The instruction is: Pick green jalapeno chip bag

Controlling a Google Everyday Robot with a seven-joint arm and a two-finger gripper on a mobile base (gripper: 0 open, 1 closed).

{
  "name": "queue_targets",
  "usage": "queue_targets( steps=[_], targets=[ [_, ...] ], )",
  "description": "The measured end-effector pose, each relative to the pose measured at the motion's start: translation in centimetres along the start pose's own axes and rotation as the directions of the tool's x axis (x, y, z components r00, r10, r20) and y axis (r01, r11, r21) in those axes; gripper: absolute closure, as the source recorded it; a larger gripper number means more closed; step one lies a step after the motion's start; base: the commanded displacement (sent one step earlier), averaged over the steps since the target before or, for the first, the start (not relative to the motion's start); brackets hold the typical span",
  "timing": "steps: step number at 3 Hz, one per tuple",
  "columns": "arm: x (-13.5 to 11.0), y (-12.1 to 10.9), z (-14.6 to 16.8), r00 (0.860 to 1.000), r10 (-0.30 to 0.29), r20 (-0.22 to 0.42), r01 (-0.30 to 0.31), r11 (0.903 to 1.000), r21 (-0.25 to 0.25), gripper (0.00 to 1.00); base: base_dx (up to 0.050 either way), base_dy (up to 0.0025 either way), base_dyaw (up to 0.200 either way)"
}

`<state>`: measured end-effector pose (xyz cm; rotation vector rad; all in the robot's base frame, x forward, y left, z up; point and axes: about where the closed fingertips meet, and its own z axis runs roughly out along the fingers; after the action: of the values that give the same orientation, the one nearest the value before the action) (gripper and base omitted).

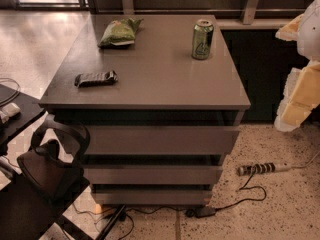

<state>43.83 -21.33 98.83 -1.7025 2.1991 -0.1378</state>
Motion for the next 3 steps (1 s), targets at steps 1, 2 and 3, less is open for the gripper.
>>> queue_targets(
  steps=[1, 2, 3],
  targets=[
    [0.00, 0.00, 0.00, 1.000, 0.000, 0.000, 0.000, 1.0000, 0.000, 0.00, 0.047, 0.00001, 0.000],
    [0.00, 0.00, 0.00, 1.000, 0.000, 0.000, 0.000, 1.0000, 0.000, 0.00, 0.050, -0.00001, 0.000],
    [0.00, 0.00, 0.00, 1.000, 0.000, 0.000, 0.000, 1.0000, 0.000, 0.00, 0.049, 0.00000, 0.000]
  ],
)
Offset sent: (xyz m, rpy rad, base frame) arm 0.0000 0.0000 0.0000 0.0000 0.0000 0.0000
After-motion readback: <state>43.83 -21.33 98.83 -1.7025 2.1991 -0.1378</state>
